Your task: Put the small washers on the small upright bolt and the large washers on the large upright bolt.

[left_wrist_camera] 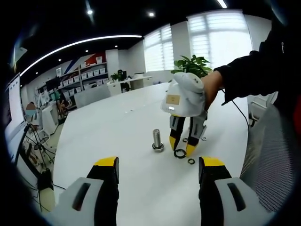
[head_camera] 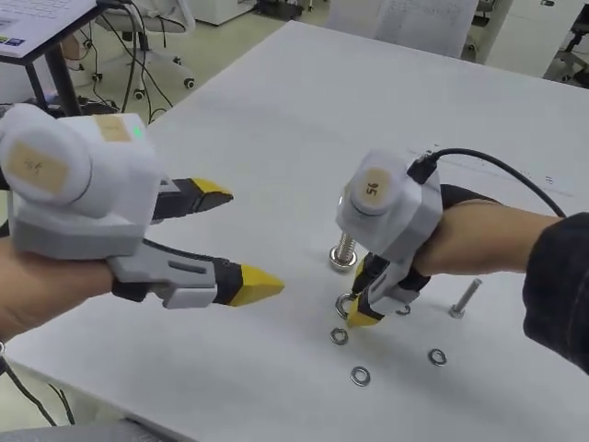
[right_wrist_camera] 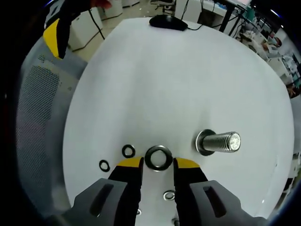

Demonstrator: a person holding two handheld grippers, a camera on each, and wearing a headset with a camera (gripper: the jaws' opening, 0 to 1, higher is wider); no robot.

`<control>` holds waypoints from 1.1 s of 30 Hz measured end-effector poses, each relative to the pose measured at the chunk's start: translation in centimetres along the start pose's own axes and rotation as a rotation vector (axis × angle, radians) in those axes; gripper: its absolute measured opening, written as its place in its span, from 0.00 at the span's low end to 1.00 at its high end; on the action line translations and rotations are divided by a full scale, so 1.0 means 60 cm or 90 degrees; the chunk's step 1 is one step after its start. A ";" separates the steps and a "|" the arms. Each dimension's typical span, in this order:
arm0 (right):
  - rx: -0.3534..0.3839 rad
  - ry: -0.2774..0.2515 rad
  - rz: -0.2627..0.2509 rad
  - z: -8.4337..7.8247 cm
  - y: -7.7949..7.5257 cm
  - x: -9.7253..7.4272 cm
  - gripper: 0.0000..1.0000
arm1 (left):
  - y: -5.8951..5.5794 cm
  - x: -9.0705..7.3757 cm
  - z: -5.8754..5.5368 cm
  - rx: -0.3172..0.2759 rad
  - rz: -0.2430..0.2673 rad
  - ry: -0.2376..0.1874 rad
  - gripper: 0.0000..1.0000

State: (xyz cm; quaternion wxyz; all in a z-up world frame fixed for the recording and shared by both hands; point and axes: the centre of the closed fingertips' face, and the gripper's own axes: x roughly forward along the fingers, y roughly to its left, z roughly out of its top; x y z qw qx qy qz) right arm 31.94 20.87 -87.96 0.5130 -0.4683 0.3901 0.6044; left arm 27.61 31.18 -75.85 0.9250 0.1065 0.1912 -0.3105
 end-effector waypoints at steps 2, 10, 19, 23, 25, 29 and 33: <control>0.002 0.000 0.000 0.000 0.000 0.000 0.27 | 0.005 -0.002 0.001 0.001 0.001 0.000 0.68; 0.009 -0.001 -0.001 0.000 0.000 -0.001 0.26 | 0.019 -0.014 0.004 0.022 -0.006 0.008 0.68; 0.015 -0.002 -0.002 0.000 0.001 -0.002 0.25 | 0.033 -0.022 0.008 0.033 -0.003 0.011 0.68; 0.015 -0.001 -0.003 0.000 0.000 -0.002 0.24 | 0.021 -0.009 0.007 0.023 -0.011 0.003 0.68; 0.017 -0.001 -0.003 -0.001 0.000 -0.003 0.24 | 0.010 0.000 0.004 0.022 -0.020 0.004 0.68; 0.017 0.007 -0.004 -0.006 0.001 -0.005 0.24 | -0.004 0.011 0.000 0.013 -0.033 0.001 0.68; 0.018 0.004 -0.005 -0.008 0.002 -0.014 0.24 | -0.008 0.015 0.001 0.005 -0.035 -0.004 0.68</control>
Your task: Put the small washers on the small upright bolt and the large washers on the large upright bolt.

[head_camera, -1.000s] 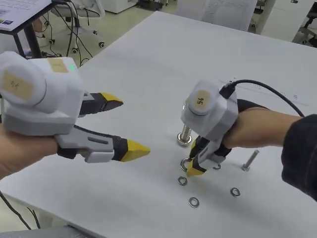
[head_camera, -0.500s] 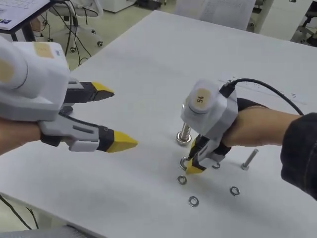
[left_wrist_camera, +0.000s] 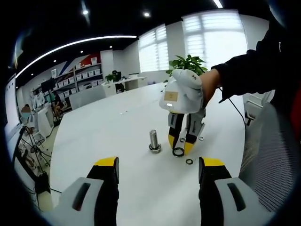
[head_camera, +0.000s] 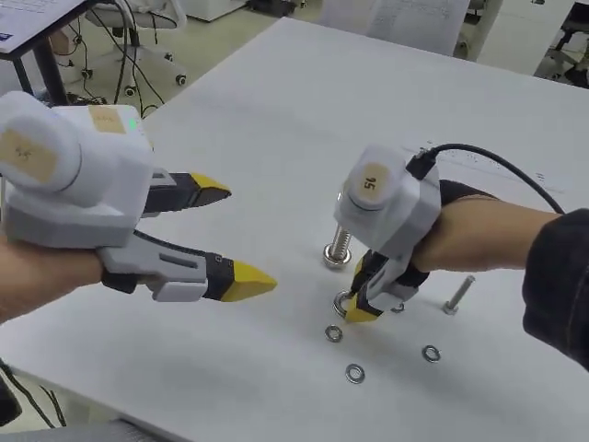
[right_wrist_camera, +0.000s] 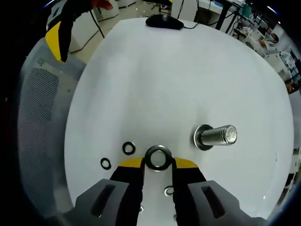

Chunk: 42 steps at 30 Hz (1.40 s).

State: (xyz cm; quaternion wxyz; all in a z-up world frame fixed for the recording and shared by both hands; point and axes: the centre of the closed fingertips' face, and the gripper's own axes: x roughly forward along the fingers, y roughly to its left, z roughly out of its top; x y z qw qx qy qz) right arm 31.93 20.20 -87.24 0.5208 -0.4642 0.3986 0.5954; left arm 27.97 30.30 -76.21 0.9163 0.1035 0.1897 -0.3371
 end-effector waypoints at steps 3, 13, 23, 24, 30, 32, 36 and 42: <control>0.006 -0.010 0.006 0.002 0.002 -0.013 0.24 | -0.002 0.004 0.000 -0.003 -0.002 -0.001 0.68; 0.010 -0.029 -0.014 0.001 -0.003 -0.067 0.24 | -0.011 0.015 -0.001 -0.010 -0.011 -0.004 0.68; 0.018 -0.039 -0.052 -0.009 -0.010 -0.119 0.24 | -0.016 0.023 -0.004 -0.018 -0.015 -0.007 0.68; 0.018 -0.040 -0.056 -0.009 -0.012 -0.124 0.24 | -0.016 0.024 -0.005 -0.019 -0.014 -0.006 0.68; 0.022 -0.060 -0.084 0.004 -0.032 -0.162 0.24 | -0.018 0.026 -0.010 -0.025 -0.015 -0.006 0.68; 0.020 -0.066 -0.090 0.011 -0.039 -0.172 0.24 | -0.019 0.026 -0.011 -0.026 -0.015 -0.006 0.68; 0.009 -0.077 -0.102 0.029 -0.049 -0.186 0.24 | -0.021 0.027 -0.014 -0.029 -0.015 -0.006 0.68; -0.007 -0.079 -0.106 0.052 -0.066 -0.184 0.24 | -0.030 0.028 -0.022 -0.029 -0.016 0.000 0.68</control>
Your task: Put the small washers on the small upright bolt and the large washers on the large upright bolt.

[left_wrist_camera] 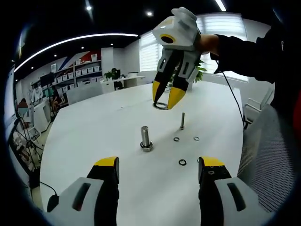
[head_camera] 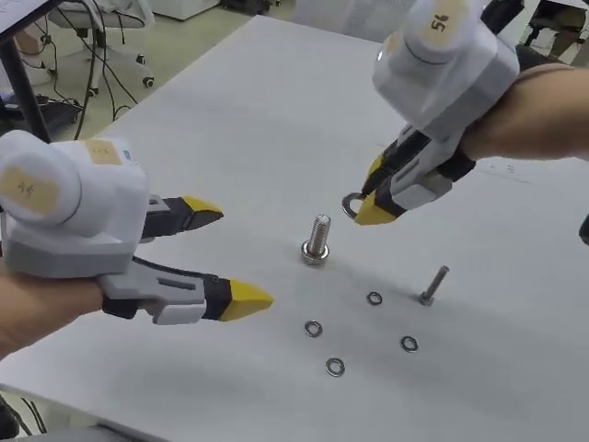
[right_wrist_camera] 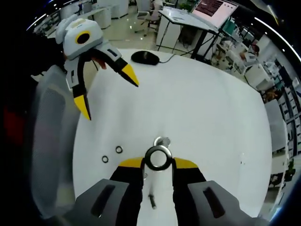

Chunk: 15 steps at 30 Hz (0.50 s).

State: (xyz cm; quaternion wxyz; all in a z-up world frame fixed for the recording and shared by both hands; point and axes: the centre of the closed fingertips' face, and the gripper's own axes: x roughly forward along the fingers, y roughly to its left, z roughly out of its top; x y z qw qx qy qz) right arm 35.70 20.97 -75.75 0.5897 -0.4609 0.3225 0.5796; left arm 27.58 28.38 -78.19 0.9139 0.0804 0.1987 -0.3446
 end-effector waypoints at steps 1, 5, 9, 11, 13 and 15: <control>-0.002 0.001 0.001 0.002 -0.001 0.002 0.24 | -0.001 0.000 -0.001 0.001 -0.001 0.001 0.68; -0.009 0.004 0.007 0.010 -0.007 0.016 0.24 | -0.003 0.000 -0.007 0.003 0.000 0.009 0.68; -0.010 0.005 0.016 0.018 -0.007 0.027 0.24 | -0.001 -0.003 -0.006 0.000 0.005 0.006 0.68; -0.010 0.008 0.025 0.021 -0.009 0.039 0.24 | -0.002 -0.005 -0.006 -0.001 0.006 0.006 0.68; -0.010 0.012 0.030 0.021 -0.010 0.047 0.24 | -0.003 -0.006 -0.007 0.000 0.007 0.007 0.67; -0.007 0.016 0.035 0.020 -0.013 0.056 0.24 | -0.003 -0.007 -0.008 0.000 0.008 0.008 0.67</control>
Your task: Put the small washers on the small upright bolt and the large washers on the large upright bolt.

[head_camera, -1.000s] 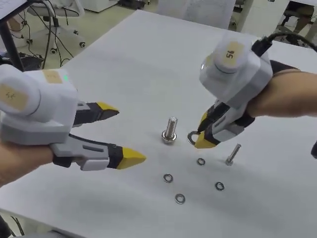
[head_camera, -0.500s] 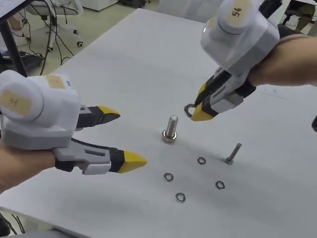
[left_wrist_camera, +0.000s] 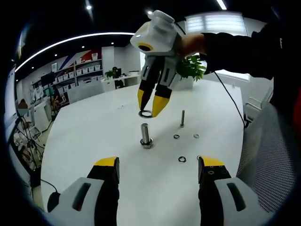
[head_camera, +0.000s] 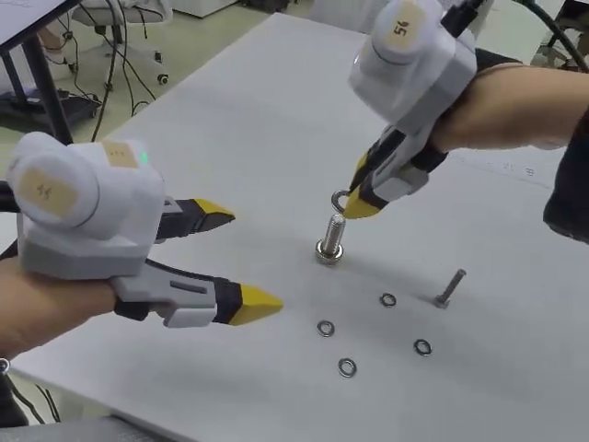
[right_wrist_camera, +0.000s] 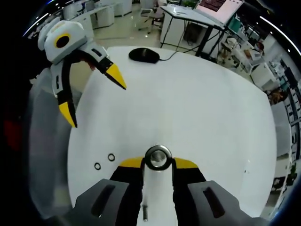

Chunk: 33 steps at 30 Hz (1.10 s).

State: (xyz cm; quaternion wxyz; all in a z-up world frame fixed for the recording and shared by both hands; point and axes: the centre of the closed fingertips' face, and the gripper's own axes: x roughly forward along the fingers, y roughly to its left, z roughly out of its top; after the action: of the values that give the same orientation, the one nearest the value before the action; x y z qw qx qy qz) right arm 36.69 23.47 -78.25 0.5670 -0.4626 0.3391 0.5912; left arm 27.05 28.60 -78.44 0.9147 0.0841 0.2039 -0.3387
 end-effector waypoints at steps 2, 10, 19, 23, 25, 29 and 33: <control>-0.001 0.008 0.002 -0.003 -0.002 0.008 0.24 | 0.000 -0.001 -0.001 0.000 0.001 0.000 0.67; 0.014 0.020 0.019 -0.011 -0.006 0.029 0.24 | 0.000 -0.004 0.000 0.000 0.003 0.001 0.67; 0.023 0.030 0.031 -0.017 -0.002 0.044 0.24 | 0.001 -0.007 -0.002 0.001 0.004 0.004 0.67; 0.022 0.032 0.031 -0.019 -0.003 0.049 0.24 | 0.001 -0.008 -0.003 0.000 0.004 0.005 0.67; 0.023 0.031 0.032 -0.019 -0.003 0.052 0.24 | 0.001 -0.007 -0.003 0.001 0.003 0.006 0.67; 0.030 0.026 0.034 -0.017 -0.008 0.055 0.24 | -0.001 -0.005 -0.003 0.001 0.001 0.006 0.67; 0.031 0.027 0.035 -0.017 -0.010 0.056 0.24 | -0.003 -0.004 -0.003 0.002 -0.002 0.007 0.66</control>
State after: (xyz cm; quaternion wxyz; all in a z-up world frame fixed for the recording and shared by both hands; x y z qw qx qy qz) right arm 37.72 23.81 -81.66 0.5544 -0.4516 0.3780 0.5881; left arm 26.72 28.64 -78.50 0.9128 0.0872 0.2088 -0.3401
